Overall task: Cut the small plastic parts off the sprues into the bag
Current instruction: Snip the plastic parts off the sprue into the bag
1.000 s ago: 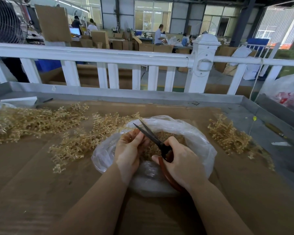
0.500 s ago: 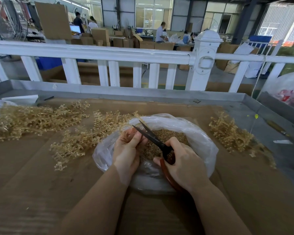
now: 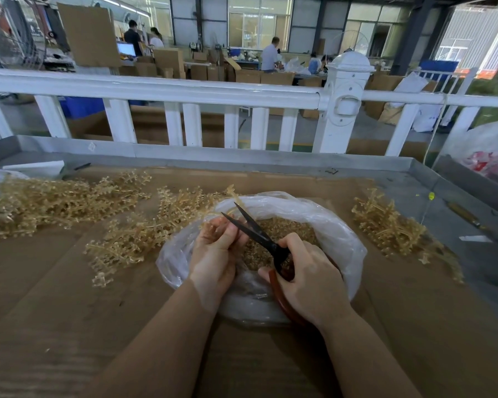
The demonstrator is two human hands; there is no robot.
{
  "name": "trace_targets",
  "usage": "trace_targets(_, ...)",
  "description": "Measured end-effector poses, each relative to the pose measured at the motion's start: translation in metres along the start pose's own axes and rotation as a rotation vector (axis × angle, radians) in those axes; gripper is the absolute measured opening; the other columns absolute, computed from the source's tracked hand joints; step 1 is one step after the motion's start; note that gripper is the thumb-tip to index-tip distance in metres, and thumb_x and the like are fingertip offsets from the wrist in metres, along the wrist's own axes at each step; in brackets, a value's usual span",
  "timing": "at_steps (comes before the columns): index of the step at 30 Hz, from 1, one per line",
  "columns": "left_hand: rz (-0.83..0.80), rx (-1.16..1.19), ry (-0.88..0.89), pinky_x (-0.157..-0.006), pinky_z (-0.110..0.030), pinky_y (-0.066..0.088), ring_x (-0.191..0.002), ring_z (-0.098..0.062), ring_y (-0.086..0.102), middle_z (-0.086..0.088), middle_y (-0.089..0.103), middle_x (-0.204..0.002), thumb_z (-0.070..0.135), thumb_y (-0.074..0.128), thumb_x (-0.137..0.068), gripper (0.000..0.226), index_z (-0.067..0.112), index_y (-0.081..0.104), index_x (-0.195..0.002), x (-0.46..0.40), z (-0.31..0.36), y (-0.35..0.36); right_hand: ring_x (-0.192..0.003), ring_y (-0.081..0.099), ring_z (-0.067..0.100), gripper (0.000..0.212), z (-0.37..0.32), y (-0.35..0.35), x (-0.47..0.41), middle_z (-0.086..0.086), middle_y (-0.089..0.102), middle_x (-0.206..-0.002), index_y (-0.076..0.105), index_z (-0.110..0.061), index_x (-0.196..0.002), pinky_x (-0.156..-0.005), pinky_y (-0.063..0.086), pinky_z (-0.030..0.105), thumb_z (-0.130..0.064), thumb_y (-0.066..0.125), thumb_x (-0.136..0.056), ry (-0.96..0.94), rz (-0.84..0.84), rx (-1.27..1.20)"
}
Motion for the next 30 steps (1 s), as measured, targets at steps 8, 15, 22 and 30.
trace_targets(8, -0.017, 0.011, -0.063, -0.051, -0.017, 0.054, -0.059, -0.009, 0.068, -0.001, 0.069, -0.065, -0.009, 0.047, -0.091, 0.022, 0.009, 0.056, -0.082, -0.0009, 0.0019, -0.0022, -0.087, 0.056, 0.011, 0.04, -0.0016, -0.0024, 0.0024, -0.008, 0.061, -0.092, 0.052, -0.024, -0.102, -0.071, 0.041, 0.02, -0.055, 0.063, -0.079, -0.001, 0.013, -0.004)
trace_targets(15, -0.026, -0.12, -0.047, -0.051, -0.016, 0.053, -0.057, -0.009, 0.067, -0.001, 0.069, -0.063, -0.012, 0.044, -0.092, 0.026, 0.006, 0.06, -0.081, 0.0, 0.0002, -0.0013, -0.082, 0.05, 0.001, 0.038, -0.0027, -0.0024, 0.0024, -0.014, 0.059, -0.09, 0.05, -0.029, -0.1, -0.066, 0.028, 0.004, -0.059, 0.059, -0.078, -0.007, -0.014, -0.01)
trace_targets(22, -0.035, -0.122, -0.038, -0.054, -0.017, 0.054, -0.058, -0.009, 0.068, -0.001, 0.069, -0.064, -0.012, 0.045, -0.091, 0.025, 0.006, 0.059, -0.081, 0.0012, 0.0003, -0.0012, -0.083, 0.053, 0.004, 0.039, -0.0021, -0.0027, 0.0025, -0.013, 0.06, -0.091, 0.05, -0.028, -0.1, -0.069, 0.039, 0.012, -0.06, 0.056, -0.078, -0.013, -0.011, -0.043)
trace_targets(30, -0.075, -0.086, -0.033, -0.057, -0.016, 0.055, -0.062, -0.01, 0.068, -0.002, 0.07, -0.069, -0.012, 0.047, -0.089, 0.021, 0.004, 0.06, -0.084, 0.0026, 0.0008, -0.0008, -0.086, 0.056, 0.007, 0.039, -0.0036, -0.0036, 0.0012, -0.009, 0.061, -0.093, 0.053, -0.023, -0.103, -0.072, 0.048, 0.02, -0.055, 0.059, -0.082, -0.021, -0.008, -0.02)
Point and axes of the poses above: each hand's wrist, its own x-axis away from the middle knuckle, its own y-axis out of the palm, z = x × y, the point moved 3 cm from there along -x, towards the middle knuckle
